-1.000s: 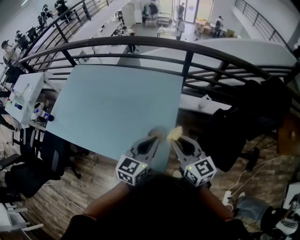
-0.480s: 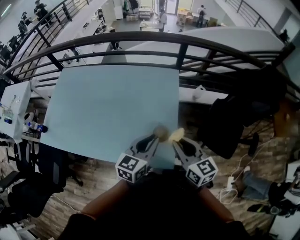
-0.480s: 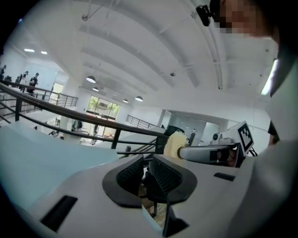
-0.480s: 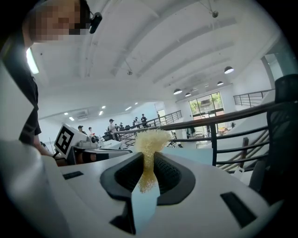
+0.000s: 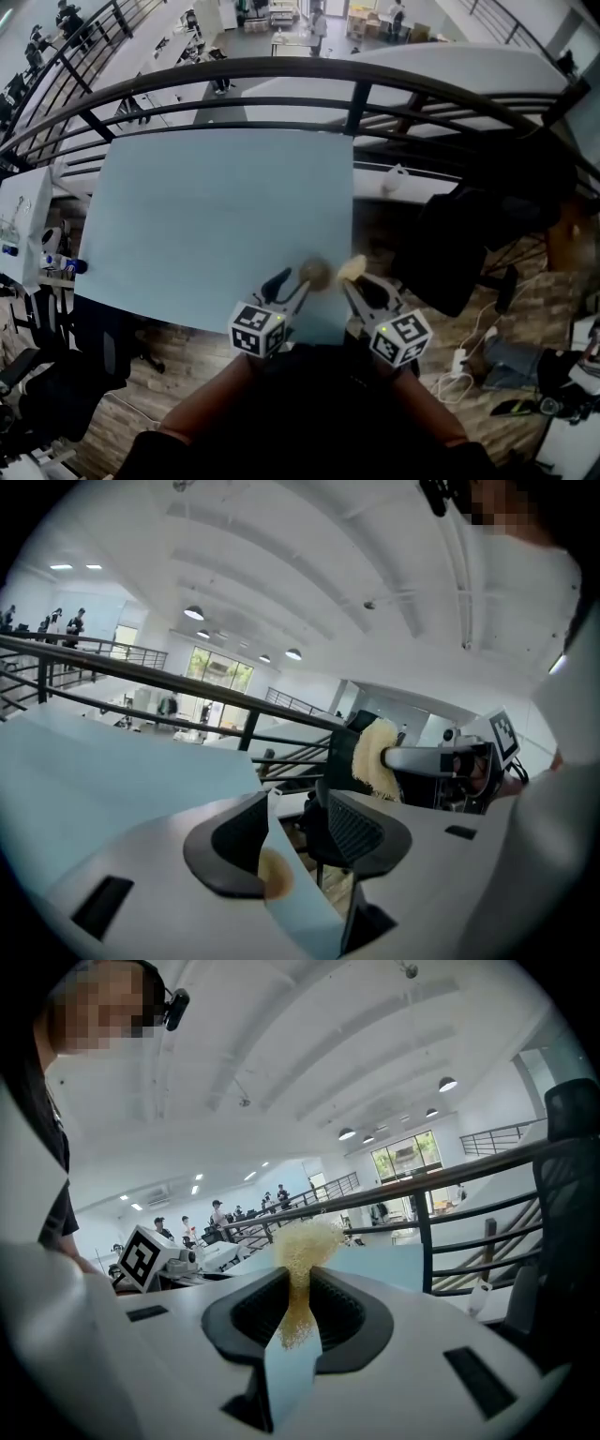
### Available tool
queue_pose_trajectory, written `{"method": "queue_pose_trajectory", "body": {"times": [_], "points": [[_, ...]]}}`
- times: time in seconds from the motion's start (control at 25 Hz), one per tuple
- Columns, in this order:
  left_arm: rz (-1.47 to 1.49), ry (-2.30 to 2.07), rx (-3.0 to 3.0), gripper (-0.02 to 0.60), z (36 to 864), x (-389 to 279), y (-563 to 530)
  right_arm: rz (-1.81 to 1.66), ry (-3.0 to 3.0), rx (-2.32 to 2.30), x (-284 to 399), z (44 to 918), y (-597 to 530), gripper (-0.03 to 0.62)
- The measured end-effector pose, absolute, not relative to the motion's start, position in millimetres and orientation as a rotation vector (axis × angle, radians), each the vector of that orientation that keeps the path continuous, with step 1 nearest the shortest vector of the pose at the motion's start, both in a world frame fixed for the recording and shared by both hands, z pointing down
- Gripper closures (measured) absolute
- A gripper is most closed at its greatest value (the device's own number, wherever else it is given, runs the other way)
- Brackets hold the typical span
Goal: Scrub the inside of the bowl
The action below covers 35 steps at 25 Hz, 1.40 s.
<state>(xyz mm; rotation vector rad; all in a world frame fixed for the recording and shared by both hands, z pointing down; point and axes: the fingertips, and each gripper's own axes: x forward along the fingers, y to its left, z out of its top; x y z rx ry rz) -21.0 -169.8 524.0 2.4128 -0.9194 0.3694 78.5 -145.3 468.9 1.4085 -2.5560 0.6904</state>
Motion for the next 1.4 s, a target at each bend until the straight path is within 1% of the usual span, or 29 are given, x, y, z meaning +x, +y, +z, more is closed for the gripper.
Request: {"method": "queue_pose_trajectory", "body": {"times": [0.28, 0.56, 0.84, 1.08, 1.28, 1.32, 1.4], "points": [[0.429, -0.986, 2.240, 0.367, 584.2, -24.0, -204.3, 0.709, -2.517, 1.323, 90.4, 507.9, -174.5, 0.519], [0.517, -0.914, 2.113, 0.336, 645.6, -9.8, -215.6, 0.773, -2.476, 1.272, 98.7, 541.0, -194.1, 0.519], [0.715, -0.881, 2.029, 0.331, 712.4, -5.1, -211.6, 0.797, -2.449, 1.207, 106.3, 561.6, -203.6, 0.519], [0.807, -0.846, 1.920, 0.333, 767.6, -9.3, -201.6, 0.825, -2.433, 1.153, 105.6, 580.6, -206.5, 0.519], [0.787, -0.799, 1.827, 0.339, 786.2, -8.1, -194.2, 0.832, -2.411, 1.125, 107.8, 585.8, -205.9, 0.519], [0.797, -0.795, 1.824, 0.348, 789.2, -7.9, -193.0, 0.835, -2.409, 1.120, 107.5, 587.4, -205.8, 0.519], [0.824, -0.804, 1.826, 0.404, 793.8, -9.5, -191.1, 0.839, -2.401, 1.113, 106.3, 589.6, -204.6, 0.519]]}}
